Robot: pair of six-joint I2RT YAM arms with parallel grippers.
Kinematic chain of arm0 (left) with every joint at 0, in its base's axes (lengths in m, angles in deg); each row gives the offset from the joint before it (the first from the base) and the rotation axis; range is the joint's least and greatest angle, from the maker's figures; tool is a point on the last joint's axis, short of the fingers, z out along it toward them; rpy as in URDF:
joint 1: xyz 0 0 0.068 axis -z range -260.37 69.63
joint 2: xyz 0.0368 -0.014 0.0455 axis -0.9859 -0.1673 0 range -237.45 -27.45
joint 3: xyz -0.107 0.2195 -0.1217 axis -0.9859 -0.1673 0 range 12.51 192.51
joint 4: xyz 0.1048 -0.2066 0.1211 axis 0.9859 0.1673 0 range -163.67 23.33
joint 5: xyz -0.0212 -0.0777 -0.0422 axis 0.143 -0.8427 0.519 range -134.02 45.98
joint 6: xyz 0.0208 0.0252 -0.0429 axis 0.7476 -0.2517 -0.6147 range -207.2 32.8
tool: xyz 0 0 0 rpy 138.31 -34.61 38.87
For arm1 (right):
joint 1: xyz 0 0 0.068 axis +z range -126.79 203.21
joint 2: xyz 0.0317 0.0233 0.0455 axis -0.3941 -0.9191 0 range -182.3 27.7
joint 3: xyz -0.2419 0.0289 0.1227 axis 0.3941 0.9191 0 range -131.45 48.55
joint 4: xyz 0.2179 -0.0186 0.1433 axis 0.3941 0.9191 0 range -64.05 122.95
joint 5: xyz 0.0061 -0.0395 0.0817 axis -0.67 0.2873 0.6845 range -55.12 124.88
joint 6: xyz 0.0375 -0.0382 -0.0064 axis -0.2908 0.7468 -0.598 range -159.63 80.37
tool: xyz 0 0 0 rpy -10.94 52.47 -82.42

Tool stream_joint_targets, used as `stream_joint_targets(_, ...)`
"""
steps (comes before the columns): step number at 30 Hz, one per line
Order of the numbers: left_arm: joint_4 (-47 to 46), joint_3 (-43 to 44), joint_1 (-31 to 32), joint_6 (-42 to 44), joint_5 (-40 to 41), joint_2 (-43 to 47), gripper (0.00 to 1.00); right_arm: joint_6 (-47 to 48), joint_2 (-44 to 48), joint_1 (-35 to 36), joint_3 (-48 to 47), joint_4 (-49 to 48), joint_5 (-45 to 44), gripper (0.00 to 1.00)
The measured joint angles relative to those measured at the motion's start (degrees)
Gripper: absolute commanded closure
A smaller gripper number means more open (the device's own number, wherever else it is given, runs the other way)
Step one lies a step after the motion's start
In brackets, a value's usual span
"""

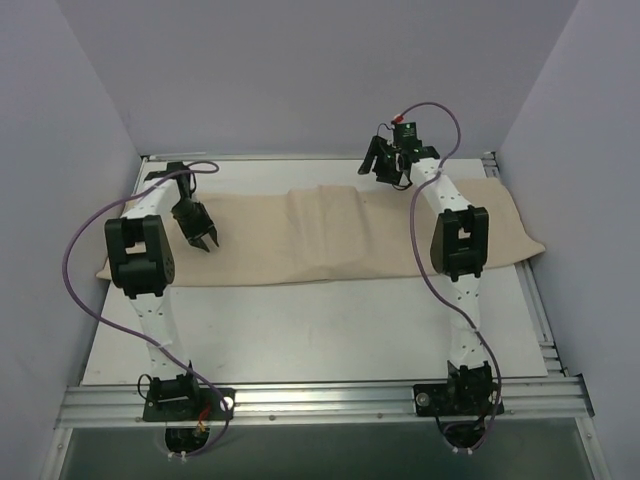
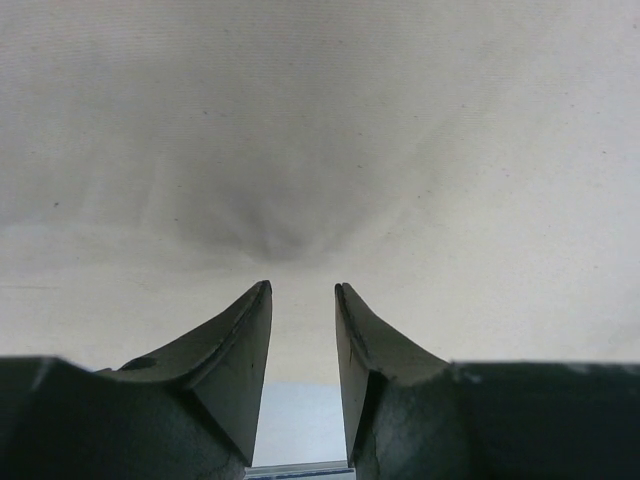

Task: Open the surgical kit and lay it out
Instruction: Open the surgical kit at the center of the board.

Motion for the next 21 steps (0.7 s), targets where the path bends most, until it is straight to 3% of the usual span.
stream_joint_targets(3, -0.04, 0.31, 0.44, -0.44, -0.61, 0.02, 0.60, 2.05, 0.02, 2.60, -1.29, -0.26, -0.94, 0.50)
stream_joint_targets(13, 0.13, 0.33, 0.59, -0.72, -1.64, 0.22, 0.61, 5.51, -2.82, 16.68, -10.67, -1.86, -8.96, 0.50)
stream_joint_targets(18, 0.24, 0.33, 0.59, -0.57, -1.11, 0.87, 0.61, 6.49, -4.00, 18.93, -11.13, -2.36, -14.58, 0.59)
stream_joint_targets(21, 0.17, 0.33, 0.59, -0.57, -1.18, 1.40, 0.61, 7.48, -5.25, 18.99, -11.30, -2.10, -18.69, 0.60)
